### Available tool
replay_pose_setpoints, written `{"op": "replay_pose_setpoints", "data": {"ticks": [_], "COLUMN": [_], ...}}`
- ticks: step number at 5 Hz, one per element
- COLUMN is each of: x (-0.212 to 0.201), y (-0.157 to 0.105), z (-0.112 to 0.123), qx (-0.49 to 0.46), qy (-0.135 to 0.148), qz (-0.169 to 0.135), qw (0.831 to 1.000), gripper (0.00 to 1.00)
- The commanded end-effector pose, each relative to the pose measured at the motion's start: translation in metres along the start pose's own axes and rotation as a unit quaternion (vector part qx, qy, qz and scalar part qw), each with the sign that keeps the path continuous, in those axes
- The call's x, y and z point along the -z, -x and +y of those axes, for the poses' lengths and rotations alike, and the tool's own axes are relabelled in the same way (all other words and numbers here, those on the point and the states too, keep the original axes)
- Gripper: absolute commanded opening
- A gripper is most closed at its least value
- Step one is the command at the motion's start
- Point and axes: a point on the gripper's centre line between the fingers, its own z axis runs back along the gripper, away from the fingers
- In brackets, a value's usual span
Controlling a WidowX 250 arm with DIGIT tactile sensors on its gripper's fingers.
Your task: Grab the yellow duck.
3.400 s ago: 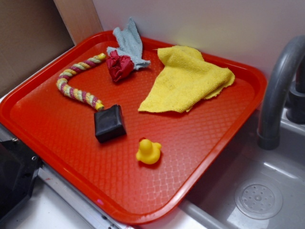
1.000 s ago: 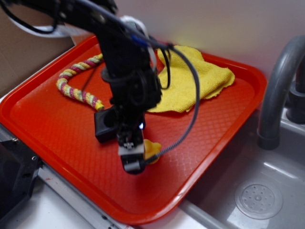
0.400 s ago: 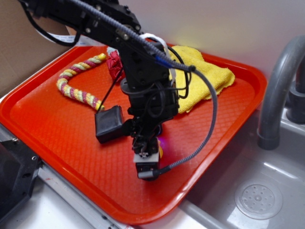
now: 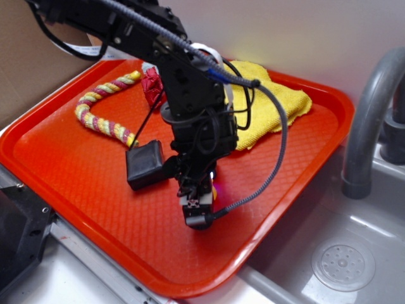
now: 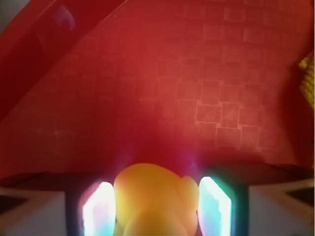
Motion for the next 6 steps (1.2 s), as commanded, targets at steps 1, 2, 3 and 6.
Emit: {"op": "replay_pose_setpoints", "data": {"ticks": [1, 2, 3, 6], "x": [-0.046, -0.095, -0.145, -0.221], "y": [0.035, 0.059, 0.081, 0.111], "z": [0.013, 0.025, 0.018, 0.022], "qx": [-0.134, -0.255, -0.354, -0.416], "qy": [-0.067, -0.093, -0.130, -0.092], "qz": [0.020, -0.029, -0.051, -0.066], "qw": [0.989, 0.962, 0.925, 0.902], "gripper": [0.00, 0.00, 0.00, 0.00]}}
